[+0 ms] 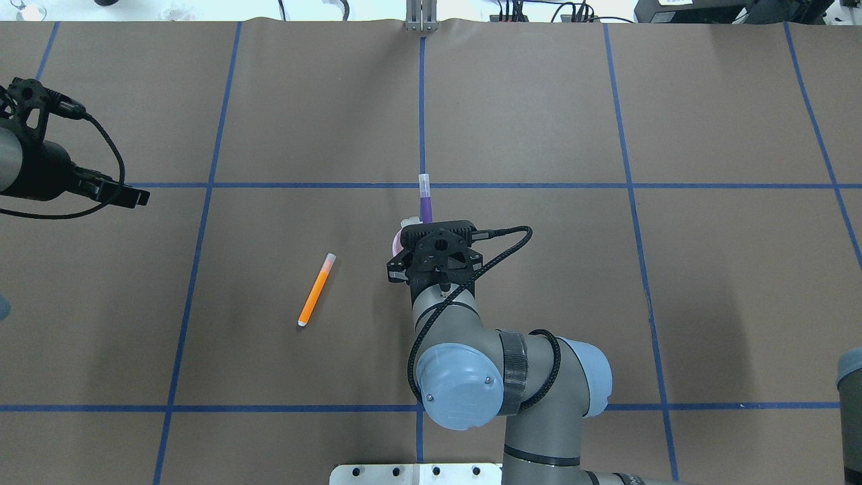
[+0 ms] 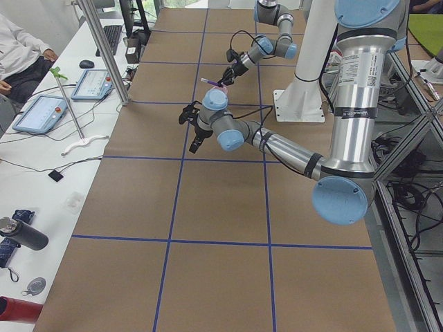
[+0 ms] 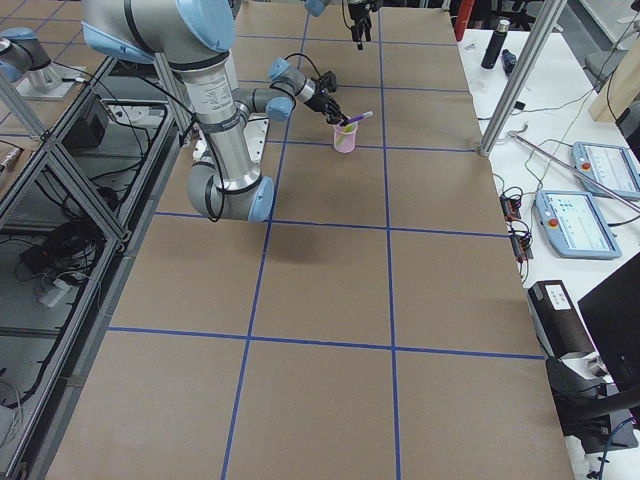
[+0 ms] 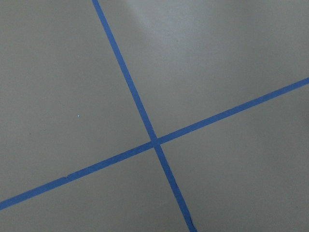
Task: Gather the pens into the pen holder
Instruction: 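Lower the purple marker into the cup and open the right gripper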
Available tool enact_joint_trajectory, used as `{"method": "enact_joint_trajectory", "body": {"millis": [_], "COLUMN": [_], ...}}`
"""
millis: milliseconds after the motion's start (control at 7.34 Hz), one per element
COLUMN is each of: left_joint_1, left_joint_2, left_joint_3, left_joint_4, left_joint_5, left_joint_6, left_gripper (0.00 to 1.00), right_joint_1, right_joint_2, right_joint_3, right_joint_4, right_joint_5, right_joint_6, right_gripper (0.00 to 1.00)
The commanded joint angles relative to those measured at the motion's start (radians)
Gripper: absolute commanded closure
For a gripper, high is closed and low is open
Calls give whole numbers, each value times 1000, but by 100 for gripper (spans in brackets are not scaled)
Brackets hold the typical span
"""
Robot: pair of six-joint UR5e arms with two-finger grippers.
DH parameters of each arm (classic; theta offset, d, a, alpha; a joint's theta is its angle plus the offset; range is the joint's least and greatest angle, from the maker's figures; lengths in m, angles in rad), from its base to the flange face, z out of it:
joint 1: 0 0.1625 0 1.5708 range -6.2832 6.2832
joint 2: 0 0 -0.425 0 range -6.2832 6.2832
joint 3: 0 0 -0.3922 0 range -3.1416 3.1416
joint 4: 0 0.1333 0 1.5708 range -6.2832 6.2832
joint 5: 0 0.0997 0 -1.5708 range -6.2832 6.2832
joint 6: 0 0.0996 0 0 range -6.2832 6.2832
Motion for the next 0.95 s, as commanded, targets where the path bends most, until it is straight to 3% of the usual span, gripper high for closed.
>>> {"method": "enact_joint_trajectory", "body": {"millis": [0,272,409,545,817], "left_joint_1": [2,2,2,0,0], "left_joint_2": [0,0,-2,-2,-2], "left_joint_3": [0,0,0,0,-2], "left_joint_4": [0,0,0,0,0], "left_joint_5": [0,0,0,0,0], "left_joint_6": [0,0,0,0,0], "left_gripper": [0,0,0,0,0], "right_joint_1": [-8,-8,-8,-8,-8], "right_joint_2": [-3,0,0,-2,-3], "right_joint_3": [-10,-15,-15,-15,-15], "right_joint_4": [0,2,2,2,2], "right_joint_5": [-8,-8,-8,-8,-8], "right_joint_6": [-1,0,0,0,0], "right_gripper": [100,79,61,52,51]}}
